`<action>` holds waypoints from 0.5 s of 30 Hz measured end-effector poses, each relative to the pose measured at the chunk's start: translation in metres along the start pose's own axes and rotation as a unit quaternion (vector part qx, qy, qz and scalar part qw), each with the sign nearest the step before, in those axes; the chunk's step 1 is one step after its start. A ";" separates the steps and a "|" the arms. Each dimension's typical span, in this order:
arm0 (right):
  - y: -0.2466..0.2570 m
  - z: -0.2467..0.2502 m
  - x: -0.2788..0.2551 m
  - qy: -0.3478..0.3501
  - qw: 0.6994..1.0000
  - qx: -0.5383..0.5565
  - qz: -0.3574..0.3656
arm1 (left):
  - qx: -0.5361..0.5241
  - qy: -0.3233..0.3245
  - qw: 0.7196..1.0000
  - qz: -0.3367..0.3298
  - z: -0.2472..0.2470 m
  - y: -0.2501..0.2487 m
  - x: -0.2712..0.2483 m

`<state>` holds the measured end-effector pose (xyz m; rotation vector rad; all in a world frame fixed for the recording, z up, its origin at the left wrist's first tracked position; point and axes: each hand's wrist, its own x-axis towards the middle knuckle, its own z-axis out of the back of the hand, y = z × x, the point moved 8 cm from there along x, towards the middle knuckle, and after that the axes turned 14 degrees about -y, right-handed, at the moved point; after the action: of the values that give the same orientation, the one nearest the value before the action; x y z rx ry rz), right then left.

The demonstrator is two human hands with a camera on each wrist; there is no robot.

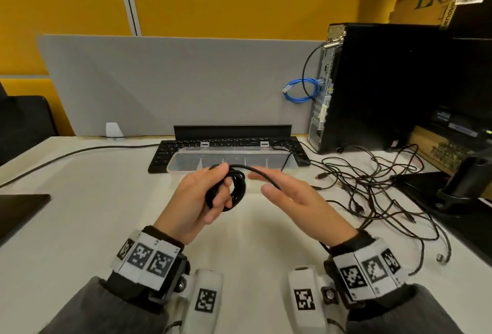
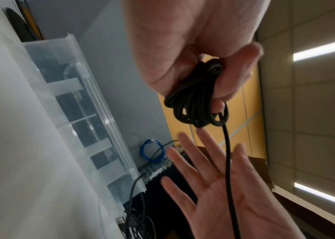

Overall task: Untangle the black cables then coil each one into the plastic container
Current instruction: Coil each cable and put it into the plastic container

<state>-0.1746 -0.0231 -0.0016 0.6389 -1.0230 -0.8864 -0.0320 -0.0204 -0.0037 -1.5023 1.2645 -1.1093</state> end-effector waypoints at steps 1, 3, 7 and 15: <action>0.001 -0.006 -0.003 0.018 0.999 0.025 -0.017 | -0.004 0.005 1.000 0.003 -0.003 0.000 -0.002; 0.004 -0.003 -0.003 0.007 0.997 0.064 -0.035 | -0.018 0.017 1.000 0.011 -0.008 0.001 -0.005; 0.013 0.019 -0.001 -0.056 0.990 0.118 -0.044 | -0.057 0.035 0.997 0.027 -0.012 0.003 -0.007; 0.016 -0.001 -0.004 0.020 0.997 -0.072 0.017 | -0.250 0.045 0.967 -0.001 -0.021 -0.011 -0.013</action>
<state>-0.1692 -0.0115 0.0086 0.5146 -0.9221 -0.9048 -0.0511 -0.0076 0.0111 -1.8320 1.6956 -0.9038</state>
